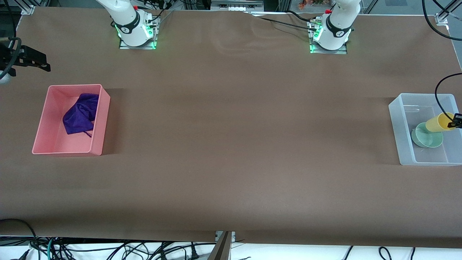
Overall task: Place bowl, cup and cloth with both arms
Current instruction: 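Lower the yellow cup into the green bowl with the left gripper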
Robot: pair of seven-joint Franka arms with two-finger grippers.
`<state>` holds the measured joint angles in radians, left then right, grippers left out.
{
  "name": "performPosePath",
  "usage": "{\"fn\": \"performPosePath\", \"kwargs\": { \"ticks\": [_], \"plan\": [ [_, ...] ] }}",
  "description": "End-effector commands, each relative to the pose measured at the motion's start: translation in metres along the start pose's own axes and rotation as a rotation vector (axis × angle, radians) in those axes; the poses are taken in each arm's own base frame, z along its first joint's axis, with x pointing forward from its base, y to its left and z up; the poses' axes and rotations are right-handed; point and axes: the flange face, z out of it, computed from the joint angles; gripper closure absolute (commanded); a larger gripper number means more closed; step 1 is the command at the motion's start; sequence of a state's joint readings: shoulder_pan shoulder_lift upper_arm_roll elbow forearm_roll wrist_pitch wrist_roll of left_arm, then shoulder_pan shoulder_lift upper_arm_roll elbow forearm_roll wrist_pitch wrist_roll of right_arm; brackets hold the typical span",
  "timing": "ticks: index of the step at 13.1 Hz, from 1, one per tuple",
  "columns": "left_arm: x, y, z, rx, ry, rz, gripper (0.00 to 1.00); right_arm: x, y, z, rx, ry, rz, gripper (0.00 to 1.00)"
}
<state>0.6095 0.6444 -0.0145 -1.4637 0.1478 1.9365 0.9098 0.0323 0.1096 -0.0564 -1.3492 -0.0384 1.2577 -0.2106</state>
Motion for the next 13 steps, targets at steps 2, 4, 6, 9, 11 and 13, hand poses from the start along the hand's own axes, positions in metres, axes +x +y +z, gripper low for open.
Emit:
{"fn": "performPosePath", "kwargs": {
  "ticks": [2, 4, 6, 9, 11, 13],
  "plan": [
    [0.0, -0.005, 0.009, -0.01, 0.025, 0.013, 0.59, -0.005, 0.001, -0.001, 0.018, -0.004, 0.011, 0.0],
    [0.006, -0.001, 0.007, -0.011, 0.023, 0.023, 0.0, -0.003, 0.001, 0.001, 0.02, -0.008, 0.009, 0.0],
    [0.016, 0.009, -0.017, 0.005, 0.04, 0.043, 0.0, -0.002, -0.001, 0.002, 0.02, -0.01, 0.006, 0.0],
    [0.045, 0.066, -0.084, -0.03, 0.052, 0.072, 0.0, -0.002, 0.0, 0.002, 0.02, -0.01, 0.008, 0.0],
    [0.071, 0.121, -0.131, -0.036, 0.047, 0.018, 0.0, -0.003, 0.001, 0.002, 0.02, -0.01, 0.009, 0.0],
    [0.104, 0.184, -0.164, -0.043, 0.029, -0.063, 0.0, -0.002, 0.001, 0.002, 0.02, -0.008, 0.009, 0.0]
  ]
}}
